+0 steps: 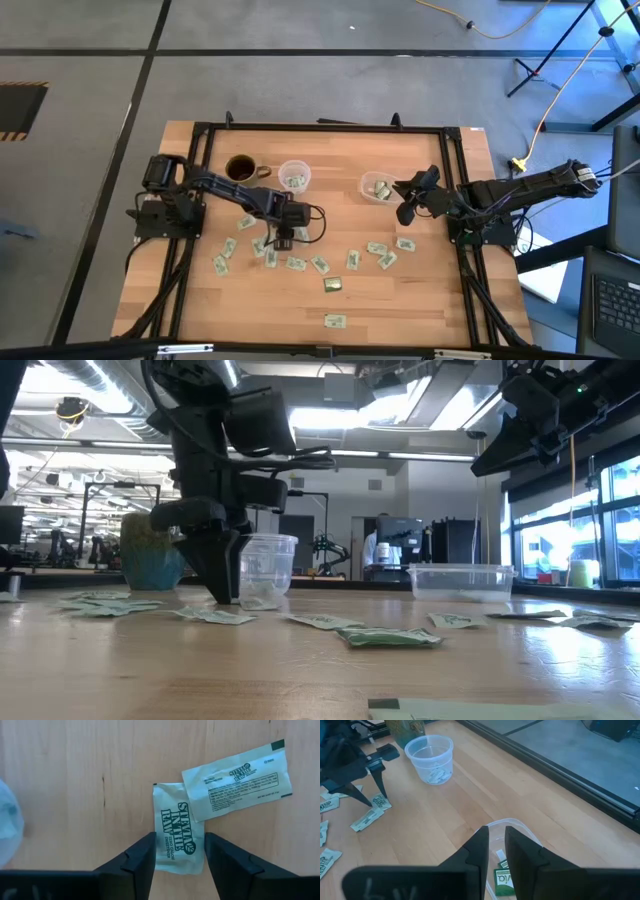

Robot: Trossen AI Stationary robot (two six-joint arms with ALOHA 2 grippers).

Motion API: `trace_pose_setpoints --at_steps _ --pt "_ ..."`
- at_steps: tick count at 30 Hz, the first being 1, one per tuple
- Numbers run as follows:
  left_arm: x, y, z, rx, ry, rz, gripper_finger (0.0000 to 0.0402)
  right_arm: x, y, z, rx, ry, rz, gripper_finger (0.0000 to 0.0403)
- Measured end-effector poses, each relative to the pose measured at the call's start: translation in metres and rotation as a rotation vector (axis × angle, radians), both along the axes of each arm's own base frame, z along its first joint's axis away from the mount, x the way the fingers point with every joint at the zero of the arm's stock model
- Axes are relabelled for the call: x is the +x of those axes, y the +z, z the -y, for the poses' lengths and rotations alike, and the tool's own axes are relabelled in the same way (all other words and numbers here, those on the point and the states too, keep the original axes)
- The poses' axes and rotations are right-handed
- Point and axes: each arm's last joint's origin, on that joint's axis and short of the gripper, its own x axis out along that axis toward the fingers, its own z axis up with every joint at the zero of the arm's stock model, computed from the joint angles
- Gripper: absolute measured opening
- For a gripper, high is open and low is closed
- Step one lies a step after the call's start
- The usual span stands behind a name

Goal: Pick and place items into bin
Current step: Put the white stevia packet into the left transparent bin

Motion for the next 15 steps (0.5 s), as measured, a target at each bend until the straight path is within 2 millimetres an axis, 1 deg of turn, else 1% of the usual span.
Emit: trace_pose_setpoints --at_steps 3,11,15 --pt "-0.0001 -0.0004 -0.0016 -0.021 0.001 -0.002 0.0153 0.0000 0.0000 0.0000 0.000 0.000 0.000 0.0067" --pt "-0.0006 -0.0012 -0.0021 -0.029 -0.001 -0.009 0.0108 0.0000 -0.0001 0.0000 -0.001 0.001 -0.001 0.0067" --pt "-0.0026 0.0032 -0.0020 -0.029 -0.011 -0.001 0.0087 0.0000 0.0000 0.0000 -0.002 0.001 -0.001 0.0067"
